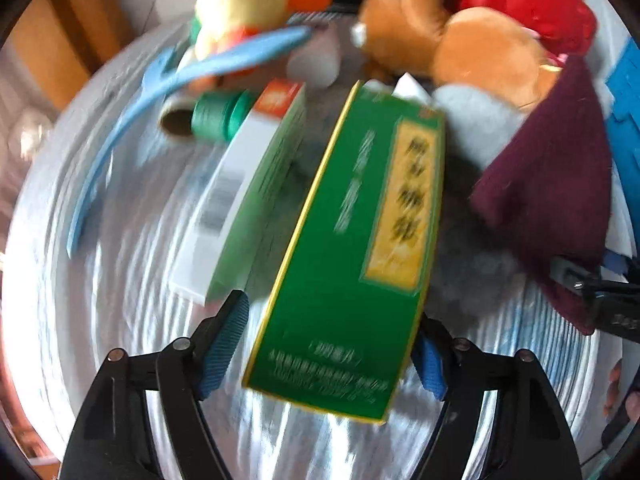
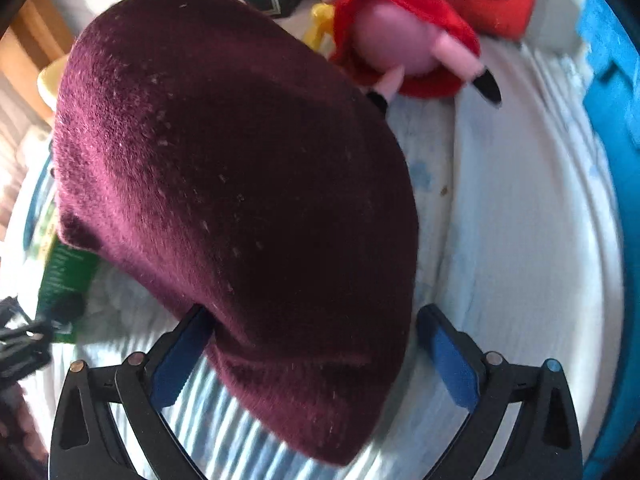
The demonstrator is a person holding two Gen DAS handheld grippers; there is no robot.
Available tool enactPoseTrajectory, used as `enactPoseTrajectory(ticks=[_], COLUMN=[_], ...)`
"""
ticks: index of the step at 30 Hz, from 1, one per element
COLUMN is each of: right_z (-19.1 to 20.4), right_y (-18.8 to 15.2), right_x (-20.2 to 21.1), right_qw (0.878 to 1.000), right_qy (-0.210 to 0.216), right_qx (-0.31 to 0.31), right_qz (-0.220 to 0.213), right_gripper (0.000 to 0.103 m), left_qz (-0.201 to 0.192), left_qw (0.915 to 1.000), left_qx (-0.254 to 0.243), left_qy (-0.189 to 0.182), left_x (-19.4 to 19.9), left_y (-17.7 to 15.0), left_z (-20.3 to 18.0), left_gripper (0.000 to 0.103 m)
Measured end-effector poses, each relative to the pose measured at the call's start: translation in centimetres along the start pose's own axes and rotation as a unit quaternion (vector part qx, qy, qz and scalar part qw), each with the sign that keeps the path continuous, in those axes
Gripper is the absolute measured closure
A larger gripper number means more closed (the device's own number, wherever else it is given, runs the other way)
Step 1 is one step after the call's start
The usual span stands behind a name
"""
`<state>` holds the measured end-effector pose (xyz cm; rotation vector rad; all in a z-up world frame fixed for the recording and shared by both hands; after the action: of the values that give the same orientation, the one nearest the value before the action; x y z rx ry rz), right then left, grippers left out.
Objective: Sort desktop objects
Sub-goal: 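Grasp the green medicine box with left tool while right tool grasps the maroon cloth, then lift the green box with left tool while right tool lifts the maroon cloth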
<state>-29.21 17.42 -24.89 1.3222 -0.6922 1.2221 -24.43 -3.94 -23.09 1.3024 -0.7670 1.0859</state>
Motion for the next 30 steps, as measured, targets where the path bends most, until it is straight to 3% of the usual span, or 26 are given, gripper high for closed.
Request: enactPoseTrajectory(ticks=[2,5,10,12,15,16,17,19,20,21,26,30], right_z=[0.0,0.0,0.0,-0.3,0.0,0.2,0.3,0.2,0.2,0.2,0.9,2.2], right_y=[-0.1,-0.3,-0.5,-0.9,-1.5,-1.7,-1.8,-1.8,-2.0,-2.0,-2.6,-2.2], right_x=[0.1,0.1,0.0,0.1,1.7,1.9,2.0,2.7,3.7,4.6,10.1,14.6], right_qw=[1.000,1.000,1.000,1.000,1.000,1.000,1.000,1.000,0.999,0.998,0.993,0.986], right_qy=[-0.001,0.001,0.008,0.010,0.011,0.012,0.007,0.015,0.028,0.036,0.052,0.036], right_qx=[0.003,0.017,0.021,0.011,0.004,0.008,0.004,-0.008,-0.015,-0.018,-0.010,0.013], right_qz=[-0.010,-0.024,-0.014,0.010,-0.011,-0.014,-0.016,-0.026,-0.035,-0.044,-0.103,-0.164], right_gripper=[0.000,0.000,0.000,0.000,0.017,0.032,0.047,0.060,0.074,0.080,0.082,0.082], left_qz=[-0.019,-0.011,0.010,0.008,0.010,0.010,0.010,0.004,0.000,-0.011,-0.073,-0.123], left_qw=[0.9995,0.9990,0.9994,0.9993,0.9989,0.9988,0.9988,0.9989,0.9989,0.9987,0.9964,0.9914], left_qx=[-0.025,-0.043,-0.033,-0.029,-0.040,-0.040,-0.038,-0.034,-0.033,-0.032,-0.026,-0.026], left_qy=[0.009,0.009,-0.008,-0.024,-0.024,-0.027,-0.029,-0.032,-0.034,-0.038,-0.036,-0.035], left_x=[0.5,-0.6,-2.1,-1.9,-2.0,-2.1,-2.0,-1.2,-0.8,0.0,5.3,10.0], left_y=[1.0,1.9,2.4,2.6,2.3,2.1,2.0,1.6,1.4,1.2,0.9,1.3], left_z=[-0.9,-1.9,-2.0,-2.0,-2.0,-1.9,-1.8,-1.5,-1.4,-1.2,0.0,0.9], left_gripper=[0.028,0.028,0.028,0.028,0.028,0.028,0.034,0.048,0.048,0.048,0.049,0.049])
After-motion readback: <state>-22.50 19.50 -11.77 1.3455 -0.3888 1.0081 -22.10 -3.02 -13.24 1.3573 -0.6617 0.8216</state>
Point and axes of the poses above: each gripper's, at about its wrist camera, not at the fingertips, and x roughly against the way its jaws point, z to its left, y to its top, the point moved 8 cm from there along -x, roughly the way its jaws point, and after that the axes turned 8 degrees about y, right-handed, at the moved point
